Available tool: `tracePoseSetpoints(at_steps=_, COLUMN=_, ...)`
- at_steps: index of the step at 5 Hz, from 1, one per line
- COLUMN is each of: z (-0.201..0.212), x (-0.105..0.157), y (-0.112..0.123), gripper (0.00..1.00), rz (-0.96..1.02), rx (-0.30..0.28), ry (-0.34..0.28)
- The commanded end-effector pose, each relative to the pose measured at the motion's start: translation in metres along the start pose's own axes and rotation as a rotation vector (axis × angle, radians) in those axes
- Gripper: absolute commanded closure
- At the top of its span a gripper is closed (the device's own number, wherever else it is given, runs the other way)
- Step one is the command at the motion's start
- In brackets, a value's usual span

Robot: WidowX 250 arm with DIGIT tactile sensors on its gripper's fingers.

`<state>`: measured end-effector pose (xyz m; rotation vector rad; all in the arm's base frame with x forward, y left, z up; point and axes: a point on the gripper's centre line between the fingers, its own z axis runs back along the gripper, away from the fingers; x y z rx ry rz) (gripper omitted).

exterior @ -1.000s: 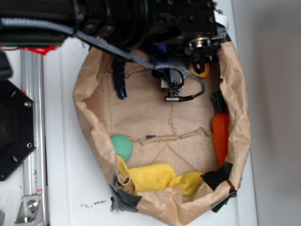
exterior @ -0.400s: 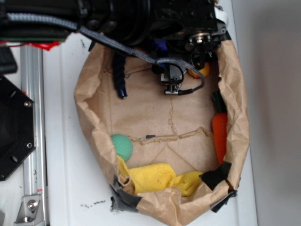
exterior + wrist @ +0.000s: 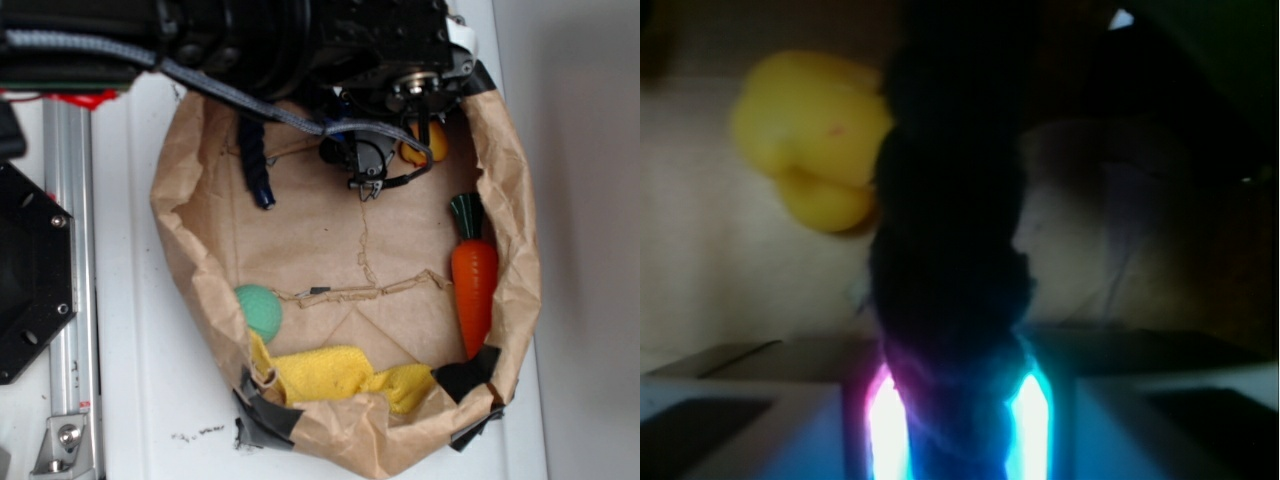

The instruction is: Grab the blue rope.

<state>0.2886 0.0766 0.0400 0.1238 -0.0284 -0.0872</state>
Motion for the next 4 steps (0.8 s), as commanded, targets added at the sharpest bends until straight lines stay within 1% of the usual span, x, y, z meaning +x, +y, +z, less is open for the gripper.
tracePoseSetpoints(at_steps=1, z=0.116, x=0.012, y=-0.042, gripper=1.0, rz=0.025, rx=-0.154, ry=-0.141)
tracePoseSetpoints(at_steps=2, z=0.124, x=0.011, y=-0.049, gripper=1.0, rz=0.057, rx=-0.17, ry=-0.095)
tracePoseSetpoints(at_steps=3, z=0.12, x=0.008, y=-0.055, gripper=1.0, rz=0.057, rx=-0.155, ry=-0.085)
tracePoseSetpoints(at_steps=4, z=0.12, x=0.003, y=-0.065, gripper=1.0, rz=0.066, rx=-0.127, ry=-0.076)
